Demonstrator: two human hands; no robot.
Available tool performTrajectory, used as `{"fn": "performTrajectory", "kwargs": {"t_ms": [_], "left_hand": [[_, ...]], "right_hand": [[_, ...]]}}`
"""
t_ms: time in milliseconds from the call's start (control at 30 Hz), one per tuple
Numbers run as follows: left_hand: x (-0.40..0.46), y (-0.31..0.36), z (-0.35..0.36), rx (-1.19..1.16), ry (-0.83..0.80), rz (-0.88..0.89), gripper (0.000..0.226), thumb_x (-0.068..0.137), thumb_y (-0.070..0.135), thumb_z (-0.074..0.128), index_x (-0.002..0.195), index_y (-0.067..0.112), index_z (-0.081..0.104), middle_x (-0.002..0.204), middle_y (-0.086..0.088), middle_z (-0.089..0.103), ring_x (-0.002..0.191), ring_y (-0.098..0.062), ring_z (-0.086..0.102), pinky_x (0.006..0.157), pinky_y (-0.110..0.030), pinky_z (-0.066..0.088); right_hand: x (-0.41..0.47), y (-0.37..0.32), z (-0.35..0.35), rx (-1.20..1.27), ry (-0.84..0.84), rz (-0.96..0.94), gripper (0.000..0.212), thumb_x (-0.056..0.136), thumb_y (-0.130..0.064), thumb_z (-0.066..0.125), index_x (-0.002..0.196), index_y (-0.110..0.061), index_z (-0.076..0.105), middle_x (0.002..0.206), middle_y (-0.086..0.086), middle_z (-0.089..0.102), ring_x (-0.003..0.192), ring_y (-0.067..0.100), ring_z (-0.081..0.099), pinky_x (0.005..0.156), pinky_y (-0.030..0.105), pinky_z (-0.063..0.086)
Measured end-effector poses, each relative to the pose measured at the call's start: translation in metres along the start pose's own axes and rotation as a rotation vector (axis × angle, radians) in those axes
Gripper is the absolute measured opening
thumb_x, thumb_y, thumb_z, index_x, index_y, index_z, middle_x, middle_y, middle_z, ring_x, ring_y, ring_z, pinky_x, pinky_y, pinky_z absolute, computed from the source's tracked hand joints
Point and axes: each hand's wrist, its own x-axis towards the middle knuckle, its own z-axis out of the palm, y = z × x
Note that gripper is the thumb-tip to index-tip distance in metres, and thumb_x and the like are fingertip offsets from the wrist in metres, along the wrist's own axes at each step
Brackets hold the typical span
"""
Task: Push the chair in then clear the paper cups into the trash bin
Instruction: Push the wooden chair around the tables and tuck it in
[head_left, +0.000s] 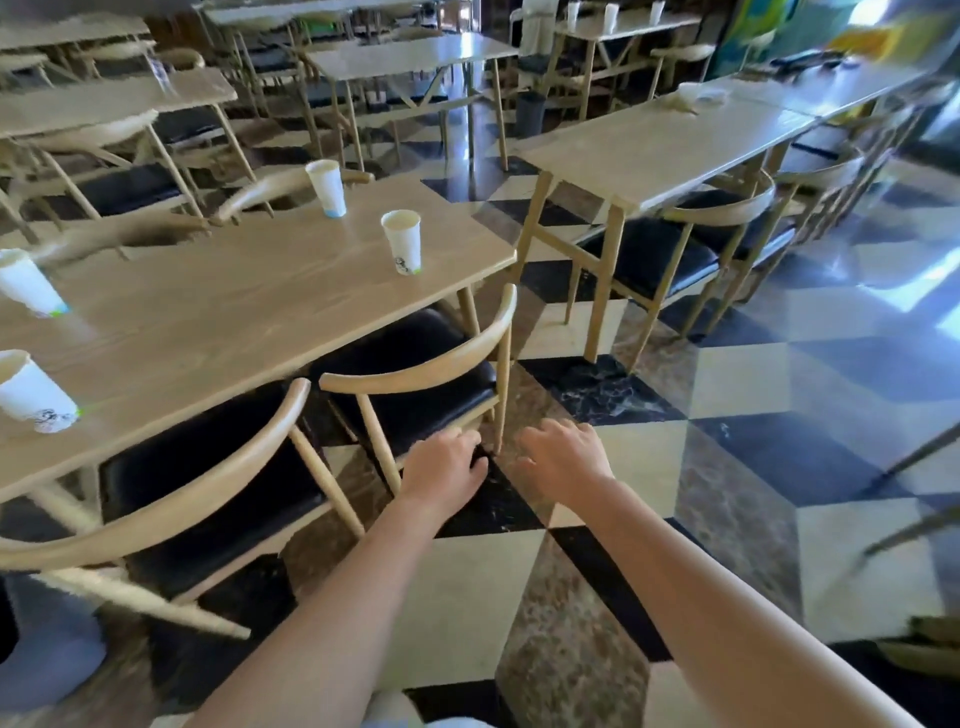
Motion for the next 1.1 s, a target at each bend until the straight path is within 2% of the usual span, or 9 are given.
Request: {"fn": "performTrajectory", "kwargs": {"t_ms": [100, 267, 400, 767, 900, 1100], "left_hand": [[0.02, 0.03, 0.008, 0.012, 0.007, 0.057, 0.025, 0.089, 0.032, 0.054, 0.105, 0.014, 0.061, 0.094, -0.004, 0.064, 0.084, -0.02, 0.06, 0.069, -0.029, 0.042], [0.07, 0.062, 0.024, 0.024, -0.005, 0.114, 0.03, 0.09, 0.032, 0.054, 0.113, 0.014, 0.058, 0.099, -0.005, 0.064, 0.09, -0.022, 0.061, 0.073, -0.033, 0.043], [0.117, 0.072, 0.045, 0.054, -0.063, 0.116, 0.028, 0.089, 0.034, 0.052, 0.109, 0.015, 0.058, 0.098, -0.005, 0.062, 0.09, -0.024, 0.06, 0.074, -0.035, 0.044], [0.314, 0.069, 0.069, 0.068, -0.072, 0.135, 0.026, 0.092, 0.037, 0.047, 0.108, 0.018, 0.056, 0.101, -0.002, 0.06, 0.091, -0.022, 0.06, 0.075, -0.032, 0.045], [0.366, 0.066, 0.073, 0.033, -0.067, 0.14, 0.024, 0.092, 0.036, 0.048, 0.1, 0.016, 0.057, 0.096, -0.005, 0.061, 0.087, -0.022, 0.059, 0.075, -0.033, 0.046], [0.429, 0.056, 0.095, 0.107, -0.098, 0.053, 0.03, 0.09, 0.038, 0.048, 0.11, 0.019, 0.057, 0.105, -0.002, 0.063, 0.097, -0.021, 0.056, 0.082, -0.034, 0.043]], "right_hand": [[-0.003, 0.033, 0.001, 0.024, 0.001, 0.028, 0.032, 0.094, -0.037, 0.048, 0.12, -0.019, 0.053, 0.119, 0.006, 0.058, 0.111, 0.025, 0.052, 0.093, 0.04, 0.04], [0.015, 0.076, -0.006, 0.065, 0.023, 0.062, 0.031, 0.093, -0.038, 0.048, 0.116, -0.019, 0.055, 0.117, 0.005, 0.058, 0.11, 0.025, 0.052, 0.094, 0.04, 0.04], [0.048, 0.115, -0.005, 0.057, -0.004, 0.076, 0.03, 0.092, -0.037, 0.05, 0.114, -0.018, 0.054, 0.114, 0.006, 0.058, 0.108, 0.026, 0.052, 0.092, 0.039, 0.038], [0.214, 0.211, -0.038, 0.014, 0.007, 0.092, 0.029, 0.093, -0.038, 0.05, 0.114, -0.019, 0.053, 0.111, 0.005, 0.057, 0.107, 0.026, 0.051, 0.09, 0.039, 0.038], [0.263, 0.238, -0.044, 0.028, -0.016, 0.085, 0.031, 0.093, -0.038, 0.05, 0.116, -0.018, 0.053, 0.113, 0.006, 0.057, 0.109, 0.026, 0.05, 0.091, 0.039, 0.038], [0.33, 0.278, -0.039, 0.042, -0.051, 0.027, 0.032, 0.093, -0.038, 0.049, 0.117, -0.018, 0.053, 0.116, 0.007, 0.058, 0.111, 0.027, 0.05, 0.092, 0.04, 0.037]]}}
